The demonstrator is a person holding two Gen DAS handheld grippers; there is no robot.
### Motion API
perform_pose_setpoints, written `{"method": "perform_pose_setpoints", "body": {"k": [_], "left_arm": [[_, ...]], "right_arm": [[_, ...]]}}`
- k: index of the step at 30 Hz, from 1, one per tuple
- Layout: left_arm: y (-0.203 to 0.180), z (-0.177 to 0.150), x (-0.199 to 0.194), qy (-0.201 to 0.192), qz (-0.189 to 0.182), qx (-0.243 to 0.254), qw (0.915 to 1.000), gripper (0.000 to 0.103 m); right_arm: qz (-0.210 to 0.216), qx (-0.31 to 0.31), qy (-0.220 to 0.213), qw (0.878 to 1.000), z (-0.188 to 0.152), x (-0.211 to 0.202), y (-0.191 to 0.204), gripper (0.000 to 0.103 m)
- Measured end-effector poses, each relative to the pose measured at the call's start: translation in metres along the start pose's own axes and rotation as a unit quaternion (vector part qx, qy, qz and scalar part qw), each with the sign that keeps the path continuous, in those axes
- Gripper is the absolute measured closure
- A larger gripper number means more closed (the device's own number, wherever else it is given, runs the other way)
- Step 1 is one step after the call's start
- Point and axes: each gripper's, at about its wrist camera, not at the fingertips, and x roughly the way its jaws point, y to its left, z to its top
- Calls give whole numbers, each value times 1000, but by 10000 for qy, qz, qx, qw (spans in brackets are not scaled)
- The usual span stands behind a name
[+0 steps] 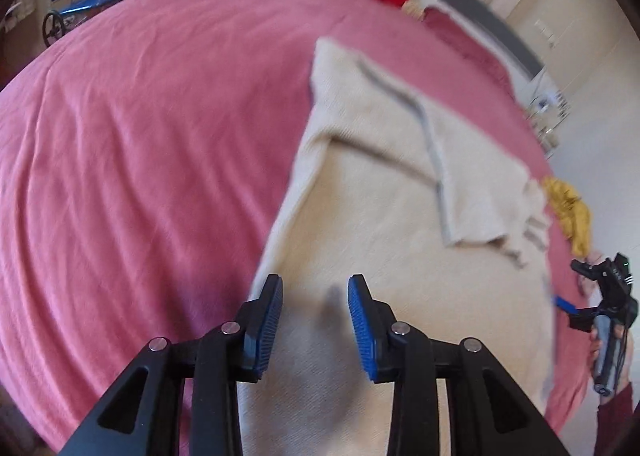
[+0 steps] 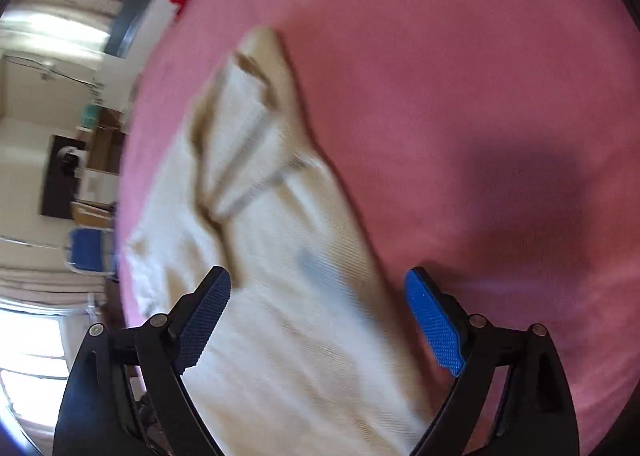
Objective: Fold clothes
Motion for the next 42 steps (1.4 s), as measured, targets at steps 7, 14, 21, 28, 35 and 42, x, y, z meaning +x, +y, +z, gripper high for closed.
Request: {"method": "perform_pose_setpoints", "body": {"k": [7,14,21,28,35,42], "left_arm": [[-10,24,14,-150,44,204,9997,69],[-17,45,30,-242,142,409,9988,69],[-41,76,61,-174,372,422,9983,68],[-52,96,72,-311,176,713,9968,69],[-88,148,96,-502,-130,706,9962,68],[-72,164,135,-87,65,718,9974,70]], "right_arm": [[747,-224,209,9967,28,36,41,12],[802,-287,79,9963,47,63,63,12],[878,-79,131,9960,67,106,76,12],[954,223,95,9951,86,104,75,12],[823,-292,10,9962,106,105,112,12],[648,-82,-77,9978,121,106,89,12]]}}
